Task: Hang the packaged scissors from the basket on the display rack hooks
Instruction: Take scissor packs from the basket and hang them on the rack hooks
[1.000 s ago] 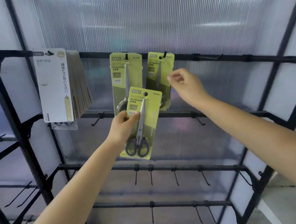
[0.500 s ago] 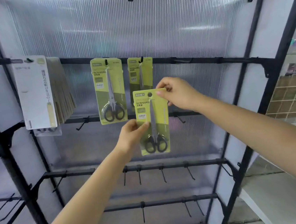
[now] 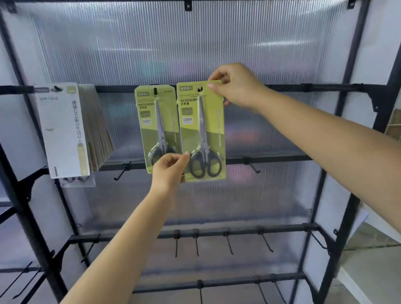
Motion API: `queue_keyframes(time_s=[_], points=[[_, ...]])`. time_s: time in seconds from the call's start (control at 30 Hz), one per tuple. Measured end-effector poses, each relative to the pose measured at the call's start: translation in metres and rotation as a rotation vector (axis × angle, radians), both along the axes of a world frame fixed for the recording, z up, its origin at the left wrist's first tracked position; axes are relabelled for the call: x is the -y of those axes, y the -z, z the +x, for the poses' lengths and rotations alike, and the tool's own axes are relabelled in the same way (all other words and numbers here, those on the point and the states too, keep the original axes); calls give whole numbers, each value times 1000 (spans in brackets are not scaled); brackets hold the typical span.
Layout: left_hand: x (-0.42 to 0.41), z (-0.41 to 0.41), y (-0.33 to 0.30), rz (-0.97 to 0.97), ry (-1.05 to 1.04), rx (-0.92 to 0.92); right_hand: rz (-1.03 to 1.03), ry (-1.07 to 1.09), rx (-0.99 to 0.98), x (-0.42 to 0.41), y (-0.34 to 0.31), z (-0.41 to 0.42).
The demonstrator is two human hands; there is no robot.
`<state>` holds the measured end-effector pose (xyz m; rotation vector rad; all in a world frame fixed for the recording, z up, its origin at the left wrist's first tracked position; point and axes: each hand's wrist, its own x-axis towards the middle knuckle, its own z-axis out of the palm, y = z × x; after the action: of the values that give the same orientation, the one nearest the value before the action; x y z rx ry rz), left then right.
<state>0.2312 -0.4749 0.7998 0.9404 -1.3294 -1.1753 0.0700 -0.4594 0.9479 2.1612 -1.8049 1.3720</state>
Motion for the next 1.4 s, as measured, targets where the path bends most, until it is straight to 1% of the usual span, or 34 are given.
queue_keyframes(time_s=[0.3, 0.5, 0.63, 0.73, 0.87, 0.97, 1.13, 1.4], points=[[14, -8, -12, 28, -9, 3, 11, 45, 46, 13, -3, -8], [28, -17, -9, 59, -55, 64, -35, 107, -2, 27, 5, -11], [45, -27, -10, 96, -90, 116, -130, 186, -156, 33, 10, -10], [58, -40, -13, 97, -161, 181, -169, 228, -337, 35, 16, -12], [72, -53, -16, 92, -260, 221, -91, 261, -544, 43, 24, -19], [83, -62, -16, 84, -318, 218, -30, 297, -642, 51, 28, -21], [99, -73, -15, 104, -395, 195, 48, 364, -715, 68, 31, -24], [109, -77, -15, 74, -412, 269, 76, 386, -733, 80, 35, -27]])
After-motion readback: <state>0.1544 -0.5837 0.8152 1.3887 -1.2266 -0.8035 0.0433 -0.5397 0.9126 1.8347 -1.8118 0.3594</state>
